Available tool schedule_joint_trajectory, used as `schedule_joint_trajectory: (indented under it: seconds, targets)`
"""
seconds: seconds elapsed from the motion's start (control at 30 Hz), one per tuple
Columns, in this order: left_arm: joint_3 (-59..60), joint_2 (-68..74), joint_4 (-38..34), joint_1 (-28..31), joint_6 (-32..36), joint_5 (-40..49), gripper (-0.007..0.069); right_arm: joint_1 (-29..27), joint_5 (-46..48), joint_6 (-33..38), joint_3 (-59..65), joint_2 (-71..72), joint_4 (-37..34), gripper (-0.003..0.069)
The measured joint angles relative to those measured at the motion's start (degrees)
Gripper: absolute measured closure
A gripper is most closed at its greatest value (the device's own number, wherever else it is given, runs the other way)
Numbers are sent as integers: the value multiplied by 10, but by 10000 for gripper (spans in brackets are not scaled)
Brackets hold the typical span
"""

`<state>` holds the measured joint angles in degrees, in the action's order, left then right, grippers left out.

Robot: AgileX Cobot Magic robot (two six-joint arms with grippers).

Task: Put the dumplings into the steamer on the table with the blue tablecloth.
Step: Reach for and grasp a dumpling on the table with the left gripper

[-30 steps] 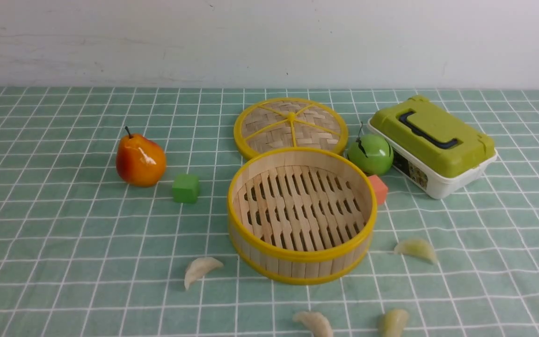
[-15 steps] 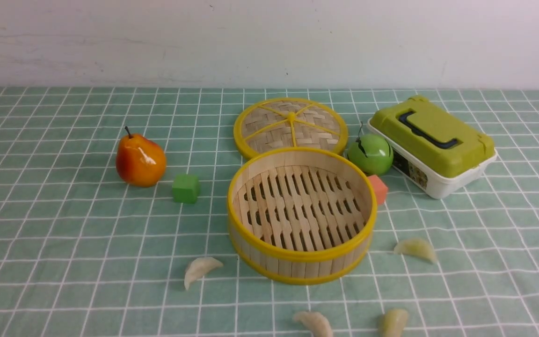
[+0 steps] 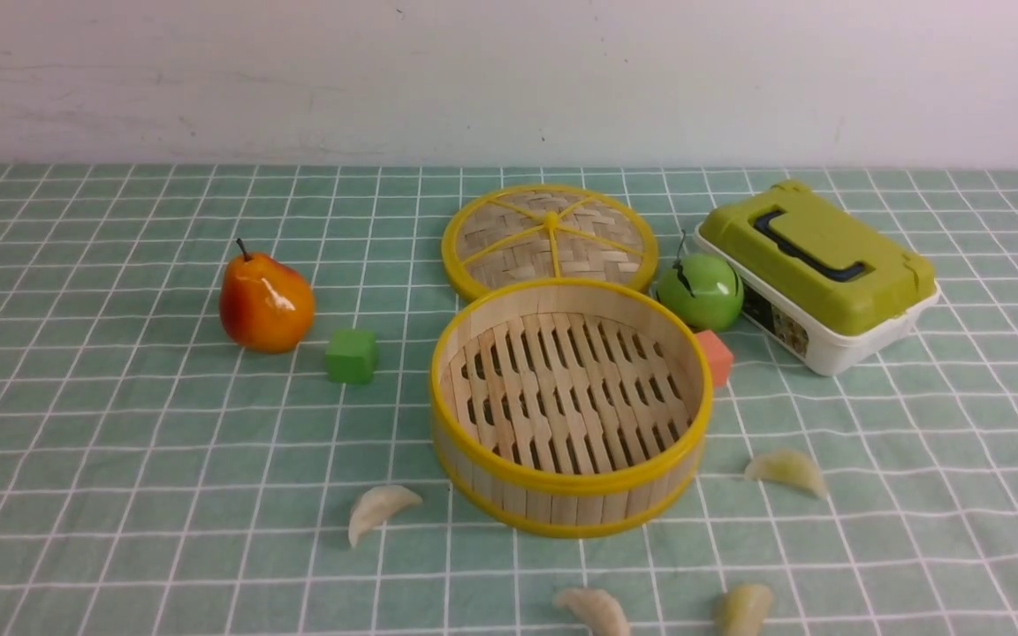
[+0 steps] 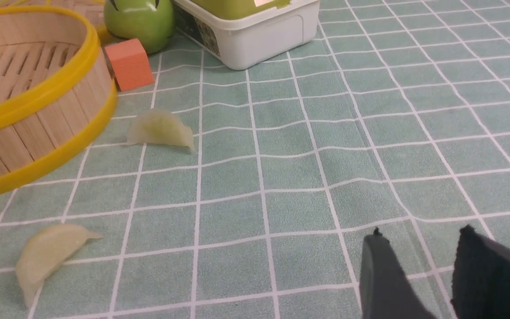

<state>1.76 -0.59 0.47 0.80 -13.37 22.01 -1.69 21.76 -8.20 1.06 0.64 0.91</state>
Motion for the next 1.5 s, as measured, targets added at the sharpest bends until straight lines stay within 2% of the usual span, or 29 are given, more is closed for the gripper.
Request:
schedule_joint_trajectory:
  seconds: [0.3,0.4,0.43,0.47,0.5,0.53,0.63,0.67,0.77,0.9,0.93,0.97,1.0,1.03,1.1,1.17,1.2,1.23,1.3,1.43,1.5]
  targets:
    - [0,0,0,0,-1,-1,387,0,-1,0,0,0,-28,419]
    - [0,0,-51,0,-36,-15,387,0,-1,-1,0,0,-77,419]
    - [0,0,-122,0,-83,-29,387,0,-1,-7,0,0,-124,419]
    - [0,0,-147,0,-99,-33,387,0,0,-11,0,0,-132,419]
    - [0,0,-263,0,-176,-50,387,0,6,-33,0,0,-222,419]
    - [0,0,-300,0,-200,-54,387,0,9,-42,0,0,-242,419]
    - [0,0,-446,0,-279,-75,387,0,22,-91,4,0,-412,419]
    - [0,0,-451,0,-282,-76,387,0,22,-93,4,0,-421,419]
    - [0,0,-515,0,-299,-83,387,0,24,-105,5,0,-526,419]
    - [0,0,-561,0,-294,-85,387,0,12,-101,5,0,-553,419]
    - [-8,0,-566,0,-253,-82,387,0,2,-100,5,0,-565,419]
    - [-10,0,-566,0,-253,-82,387,0,2,-100,5,0,-565,419]
    - [-29,0,-565,0,-190,-81,387,0,-1,-87,5,0,-577,419]
    - [-45,0,-562,0,-162,-78,387,0,-1,-72,2,0,-580,419]
    - [-93,0,-544,0,-59,-58,387,0,-1,-2,-18,0,-581,419]
    - [-157,17,-498,0,51,-1,401,0,-3,107,-65,-4,-583,421]
    - [-163,21,-493,0,51,-1,404,0,-3,115,-70,-6,-584,421]
    - [-230,78,-431,0,121,80,451,0,-5,182,-117,-34,-586,443]
    - [-271,124,-389,0,154,146,497,0,1,232,-159,-69,-586,478]
    - [-404,290,-266,0,184,308,633,0,68,370,-271,-200,-570,617]
    - [-456,373,-219,-1,187,370,638,3,119,437,-328,-264,-544,671]
